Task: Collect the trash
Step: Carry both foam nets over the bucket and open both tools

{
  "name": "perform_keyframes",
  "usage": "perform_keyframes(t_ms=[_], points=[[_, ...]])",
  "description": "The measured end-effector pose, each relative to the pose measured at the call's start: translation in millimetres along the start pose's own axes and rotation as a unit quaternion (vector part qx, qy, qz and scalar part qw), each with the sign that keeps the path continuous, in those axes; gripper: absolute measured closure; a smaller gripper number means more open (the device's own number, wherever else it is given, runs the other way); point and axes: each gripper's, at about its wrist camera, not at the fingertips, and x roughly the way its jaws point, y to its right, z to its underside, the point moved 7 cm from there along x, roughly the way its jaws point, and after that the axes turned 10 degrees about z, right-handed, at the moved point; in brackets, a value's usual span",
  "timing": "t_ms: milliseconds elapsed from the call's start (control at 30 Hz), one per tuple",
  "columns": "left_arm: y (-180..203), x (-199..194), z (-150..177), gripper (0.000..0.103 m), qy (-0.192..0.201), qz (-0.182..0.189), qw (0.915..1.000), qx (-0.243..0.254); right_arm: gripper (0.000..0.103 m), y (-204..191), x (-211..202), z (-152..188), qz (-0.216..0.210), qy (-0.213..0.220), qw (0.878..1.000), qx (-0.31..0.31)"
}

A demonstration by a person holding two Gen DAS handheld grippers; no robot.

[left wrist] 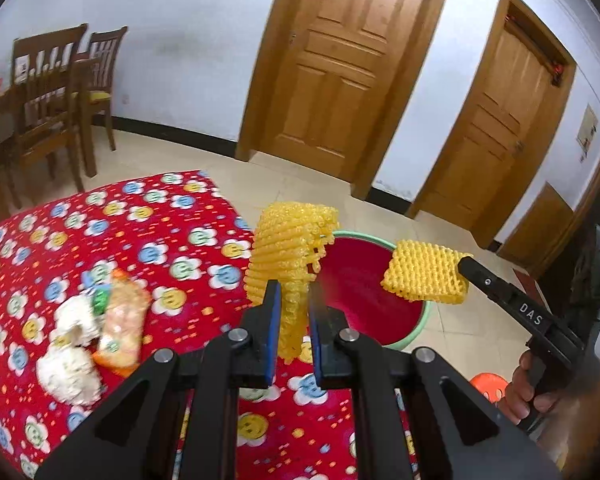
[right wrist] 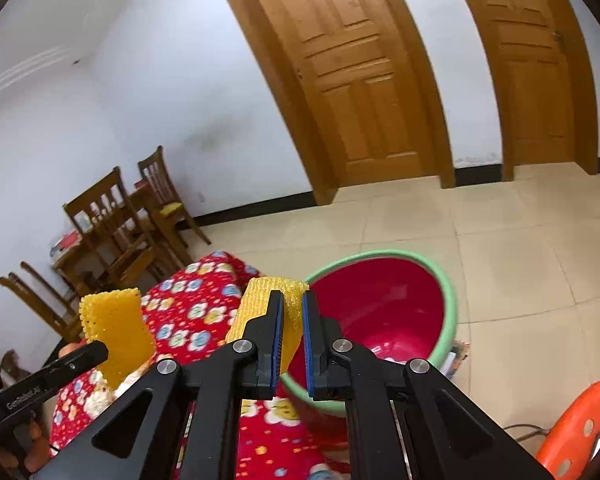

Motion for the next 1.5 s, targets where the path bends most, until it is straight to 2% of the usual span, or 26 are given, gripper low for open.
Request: perform_keyframes(t_ms=[367, 733, 1167, 1333, 1367, 1400, 1433, 1500], points=[[30.0, 53.6, -6.0, 0.091, -0.032, 0.027, 0.9987, 0.028, 0.094, 37.3, 22.9, -2.8, 0.034, -0.007, 0.999, 0.026], [49.4, 114.4, 6.5, 0.091, -0.08, 0.05, 0.9944, 0.047, 0.094, 66.7, 42.9, 8.8, 0.057, -0.026, 0.997, 0.046], [47.1, 171.2, 32.5, 0.091, -0.138, 0.045, 0.9879, 0.054, 0.094, 85.6, 61.3, 13.9, 0.073, -0.045, 0.995, 0.06], [43.7, 178.8, 37.3, 0.091, -0.147, 0.038, 0.9871, 0.051, 0.094, 89.5, 65.2, 13.1, 0.074, -0.048, 0.994, 0.064], [44.4, 179.4, 37.9, 0.09, -0.148, 0.036, 0.987, 0.05, 0.094, 90.3, 65.6, 12.8, 0.075, -0.048, 0.994, 0.065], [44.3, 181.2, 37.6, 0.084, -0.15, 0.034, 0.987, 0.048, 0.094, 89.9, 66.1, 12.3, 0.075, -0.048, 0.994, 0.066], [42.9, 181.8, 37.9, 0.074, -0.151, 0.031, 0.9871, 0.044, 0.094, 90.6, 66.0, 12.4, 0.075, -0.048, 0.994, 0.066], [40.8, 181.2, 38.1, 0.063, -0.148, 0.027, 0.9878, 0.038, 0.094, 91.3, 65.8, 12.3, 0.076, -0.049, 0.994, 0.066]])
